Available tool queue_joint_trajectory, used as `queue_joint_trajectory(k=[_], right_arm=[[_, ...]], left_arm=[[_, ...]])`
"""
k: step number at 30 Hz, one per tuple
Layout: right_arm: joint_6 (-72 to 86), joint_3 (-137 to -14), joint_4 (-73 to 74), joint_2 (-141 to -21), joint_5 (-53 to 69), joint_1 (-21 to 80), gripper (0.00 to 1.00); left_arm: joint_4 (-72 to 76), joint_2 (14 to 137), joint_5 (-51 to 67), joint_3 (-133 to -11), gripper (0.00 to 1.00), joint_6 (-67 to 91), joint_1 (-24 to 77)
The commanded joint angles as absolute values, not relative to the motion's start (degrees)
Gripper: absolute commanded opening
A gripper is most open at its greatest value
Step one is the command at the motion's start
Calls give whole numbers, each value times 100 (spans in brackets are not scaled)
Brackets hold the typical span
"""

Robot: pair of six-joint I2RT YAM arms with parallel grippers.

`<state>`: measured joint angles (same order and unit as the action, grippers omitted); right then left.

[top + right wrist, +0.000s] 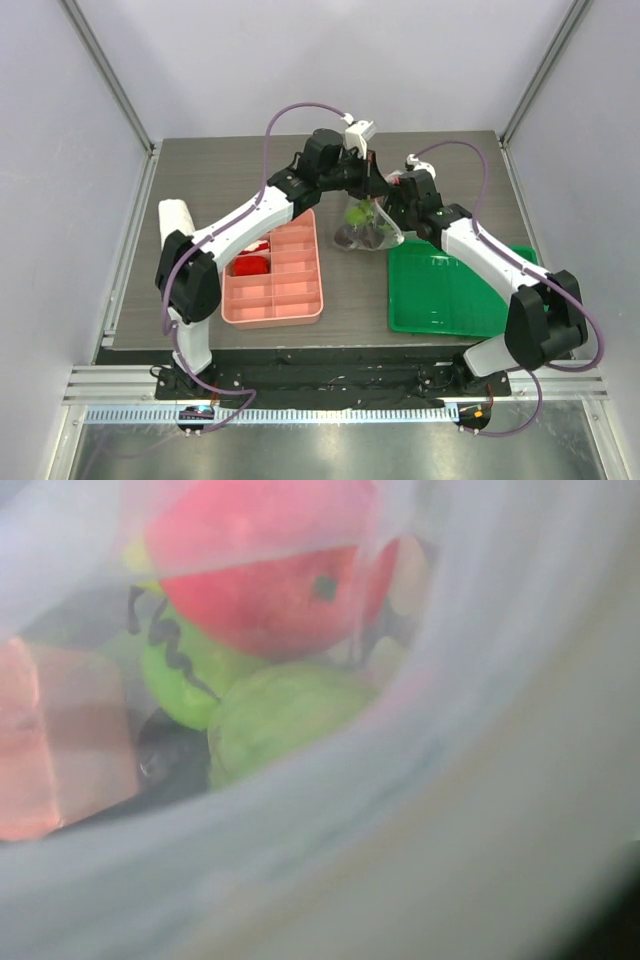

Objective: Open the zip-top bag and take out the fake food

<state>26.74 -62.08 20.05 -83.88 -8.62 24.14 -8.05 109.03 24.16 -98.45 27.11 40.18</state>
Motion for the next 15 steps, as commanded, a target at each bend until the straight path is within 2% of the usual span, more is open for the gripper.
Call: queue_joint_trajectory(k=[1, 3, 6, 10, 12, 15], right_arm=[[2664, -6283, 1362, -7637, -439, 2487, 33], [2637, -6598, 1458, -7899, -466, 2479, 33], [2882, -7047, 1573, -8182, -265, 2496, 26], [2567, -7050, 1503, -8332, -332, 2487, 2], [2365, -6639, 1459, -8315, -788, 2487, 2], [2381, -6066, 1152, -8306, -651, 2435, 2]], left_arm=[[-976, 11355, 1563, -9677, 0, 2557, 3700], [-765, 11347, 1635, -9581, 0, 2663, 3709], [-747, 11355, 1626, -9536, 0, 2698, 3753], [-554, 11075, 1556, -9256, 0, 2707, 3744], [-580, 10926, 1371, -9167, 0, 2637, 3727], [-510, 10714, 1458, -9114, 0, 2531, 3692]])
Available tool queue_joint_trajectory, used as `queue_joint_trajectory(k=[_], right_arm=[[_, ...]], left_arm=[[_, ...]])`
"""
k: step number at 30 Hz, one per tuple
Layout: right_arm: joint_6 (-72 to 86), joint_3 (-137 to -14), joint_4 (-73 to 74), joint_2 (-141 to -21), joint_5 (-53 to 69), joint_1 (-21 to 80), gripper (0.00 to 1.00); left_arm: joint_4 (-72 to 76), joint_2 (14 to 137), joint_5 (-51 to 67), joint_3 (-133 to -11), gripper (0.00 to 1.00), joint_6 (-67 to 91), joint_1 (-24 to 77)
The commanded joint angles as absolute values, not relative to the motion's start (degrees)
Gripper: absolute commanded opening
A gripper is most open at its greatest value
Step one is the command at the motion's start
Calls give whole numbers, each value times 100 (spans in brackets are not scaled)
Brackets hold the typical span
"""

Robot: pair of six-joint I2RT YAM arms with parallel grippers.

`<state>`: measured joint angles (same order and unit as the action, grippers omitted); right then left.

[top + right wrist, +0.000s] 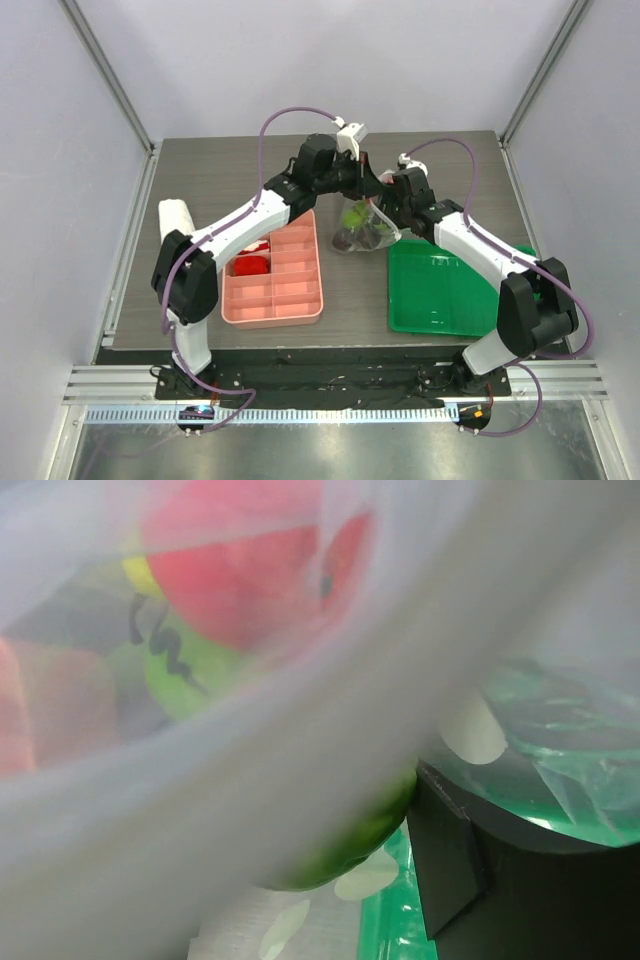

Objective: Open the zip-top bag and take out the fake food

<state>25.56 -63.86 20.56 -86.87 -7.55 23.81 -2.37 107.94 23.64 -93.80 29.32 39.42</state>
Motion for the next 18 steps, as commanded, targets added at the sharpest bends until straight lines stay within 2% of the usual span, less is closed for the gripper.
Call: queue_joint_trajectory(k=[1, 6, 11, 18], right_arm=[[2425, -5986, 1134, -8393, -572, 2382, 2], [2645, -5994, 1029, -8683, -353, 2250, 2], [2874, -6091, 783, -9026, 579, 1794, 2], [2681, -5863, 677, -8414, 1149, 1819, 2]], left_arm=[[-440, 10627, 1529, -9045, 0, 2523, 3683], [218, 10424, 2091, -8527, 0, 2715, 3639], [1035, 10275, 2575, -8078, 0, 3014, 3525], [220, 10432, 1986, -8445, 0, 2848, 3472]])
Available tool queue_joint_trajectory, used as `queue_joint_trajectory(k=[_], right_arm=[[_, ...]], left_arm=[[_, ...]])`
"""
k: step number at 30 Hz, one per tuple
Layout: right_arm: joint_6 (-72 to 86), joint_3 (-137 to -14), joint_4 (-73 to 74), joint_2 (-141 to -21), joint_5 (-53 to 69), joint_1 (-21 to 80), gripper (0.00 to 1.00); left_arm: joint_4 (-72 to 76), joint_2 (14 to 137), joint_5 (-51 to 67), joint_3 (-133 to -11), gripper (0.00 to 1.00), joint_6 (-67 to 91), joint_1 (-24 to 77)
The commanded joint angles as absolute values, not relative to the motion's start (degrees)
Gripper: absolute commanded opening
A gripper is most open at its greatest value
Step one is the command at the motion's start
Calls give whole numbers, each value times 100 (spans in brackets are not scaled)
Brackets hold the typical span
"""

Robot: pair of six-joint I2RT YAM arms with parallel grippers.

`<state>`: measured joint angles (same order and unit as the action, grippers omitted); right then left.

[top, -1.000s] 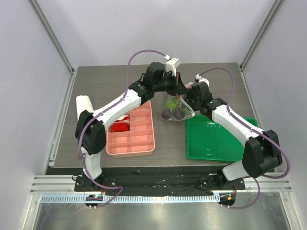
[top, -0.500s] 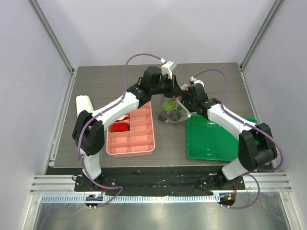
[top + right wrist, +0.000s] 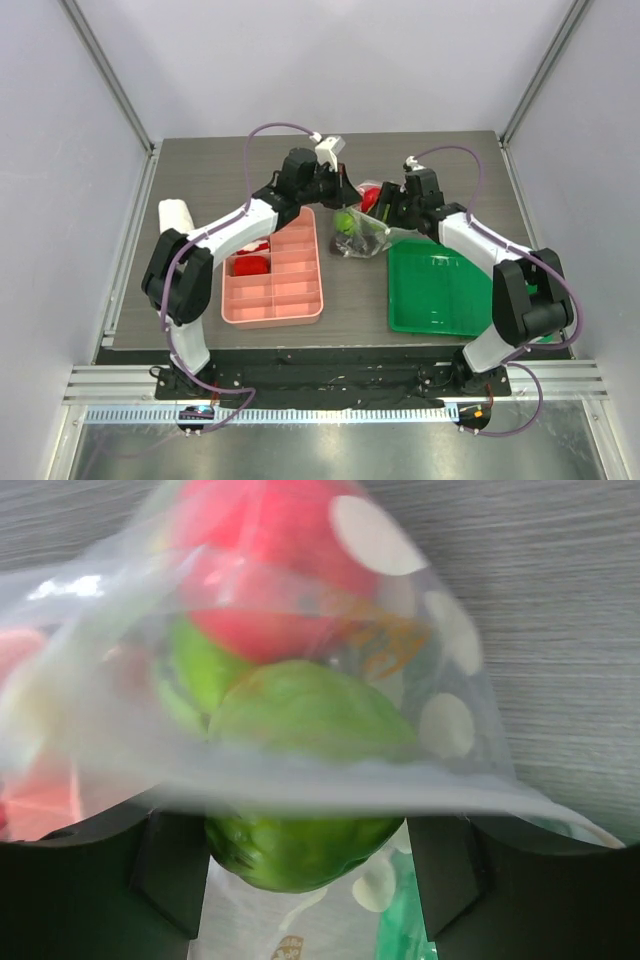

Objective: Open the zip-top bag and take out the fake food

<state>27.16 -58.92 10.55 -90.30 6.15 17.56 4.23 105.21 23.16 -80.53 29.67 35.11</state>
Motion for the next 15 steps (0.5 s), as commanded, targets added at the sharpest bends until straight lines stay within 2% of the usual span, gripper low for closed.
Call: queue_joint_trajectory(k=[1, 5, 11, 15], right_arm=[[2672, -5862, 659, -8315, 1204, 1889, 2], [3240, -6212, 659, -7876, 1248, 2021, 2], [4174, -6741, 1019, -7506, 633, 1978, 2], [3422, -6847, 2045, -7199, -146, 1986, 2]], left_arm=[[211, 10563, 2021, -8490, 0, 2856, 3472], [413, 10793, 2197, -8604, 0, 3102, 3472], [422, 10749, 2118, -8534, 0, 3050, 3472], [141, 10626, 1960, -8569, 0, 2805, 3472]])
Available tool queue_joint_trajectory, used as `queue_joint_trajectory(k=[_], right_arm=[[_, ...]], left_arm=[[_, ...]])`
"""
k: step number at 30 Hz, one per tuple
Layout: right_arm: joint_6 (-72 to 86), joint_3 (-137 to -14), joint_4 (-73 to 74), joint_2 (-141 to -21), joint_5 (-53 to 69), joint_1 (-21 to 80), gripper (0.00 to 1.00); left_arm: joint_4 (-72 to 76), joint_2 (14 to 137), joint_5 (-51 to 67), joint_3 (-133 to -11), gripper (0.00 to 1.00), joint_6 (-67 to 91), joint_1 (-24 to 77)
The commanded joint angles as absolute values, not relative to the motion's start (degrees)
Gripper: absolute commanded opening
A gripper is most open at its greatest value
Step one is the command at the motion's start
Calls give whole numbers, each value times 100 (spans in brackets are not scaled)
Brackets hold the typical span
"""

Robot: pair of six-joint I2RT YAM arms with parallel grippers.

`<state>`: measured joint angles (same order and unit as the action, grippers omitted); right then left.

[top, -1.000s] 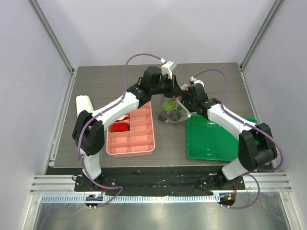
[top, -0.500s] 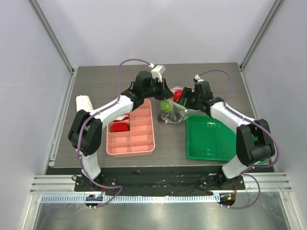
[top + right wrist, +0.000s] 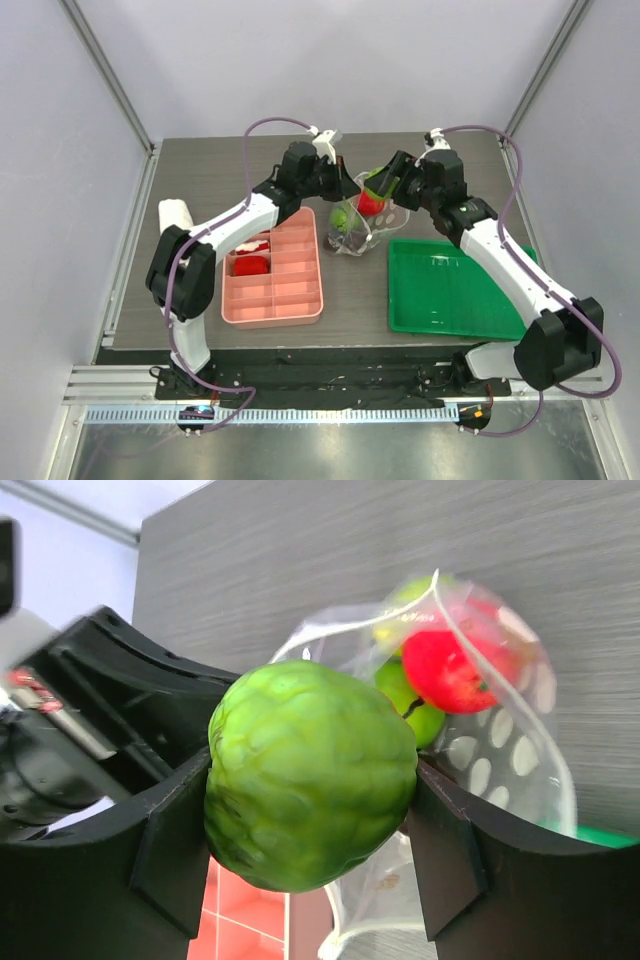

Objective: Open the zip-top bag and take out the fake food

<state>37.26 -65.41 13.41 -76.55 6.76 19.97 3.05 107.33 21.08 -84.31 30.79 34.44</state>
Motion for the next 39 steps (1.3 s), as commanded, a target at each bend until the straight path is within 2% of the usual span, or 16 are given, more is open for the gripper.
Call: queue_joint_trajectory(k=[1, 4, 8, 13, 16, 17, 19, 20, 21, 24, 30, 32, 33, 34, 37, 39], right_arm=[[3254, -6786, 2431, -7068, -741, 1986, 2], [3015, -6110, 2837, -6453, -1256, 1986, 2], [3295, -4716, 2900, -5479, -950, 1986, 7], [4014, -3281, 2638, -5063, -826, 1978, 12], [4104, -2928, 2401, -4992, -773, 1986, 22], [4026, -2892, 2339, -4966, -791, 1978, 38], [3903, -2918, 2347, -4957, -861, 1978, 58], [3859, -2935, 2381, -4948, -905, 1978, 76], [3841, -2944, 2417, -4940, -914, 1986, 85], [3762, -3049, 2531, -4878, -817, 1995, 100], [3604, -3795, 2926, -4746, -1081, 2065, 100], [3507, -4252, 2805, -4755, -1055, 2170, 96], [3481, -4402, 2717, -4816, -1011, 2180, 90], [3498, -4717, 2542, -4903, -967, 2206, 76], [3620, -5446, 2408, -5483, -949, 2329, 57], [3656, -5755, 2225, -6052, -923, 2512, 54]], left_arm=[[45, 10591, 1856, -8569, 0, 2752, 3472], [18, 10512, 1784, -8569, 0, 2672, 3472], [79, 10520, 1872, -8587, 0, 2716, 3472], [114, 10521, 1969, -8604, 0, 2760, 3472], [88, 10512, 1986, -8648, 0, 2725, 3472], [62, 10512, 2021, -8683, 0, 2707, 3472], [18, 10547, 2065, -8736, 0, 2690, 3472], [18, 10573, 2083, -8754, 0, 2689, 3472], [18, 10565, 2109, -8754, 0, 2698, 3472], [61, 10573, 2171, -8710, 0, 2733, 3480], [62, 10573, 2188, -8692, 0, 2742, 3480], [70, 10564, 2197, -8692, 0, 2742, 3489], [70, 10564, 2189, -8684, 0, 2742, 3498], [79, 10573, 2188, -8684, 0, 2751, 3515], [62, 10617, 2171, -8727, 0, 2742, 3568], [18, 10678, 2136, -8780, 0, 2725, 3577]])
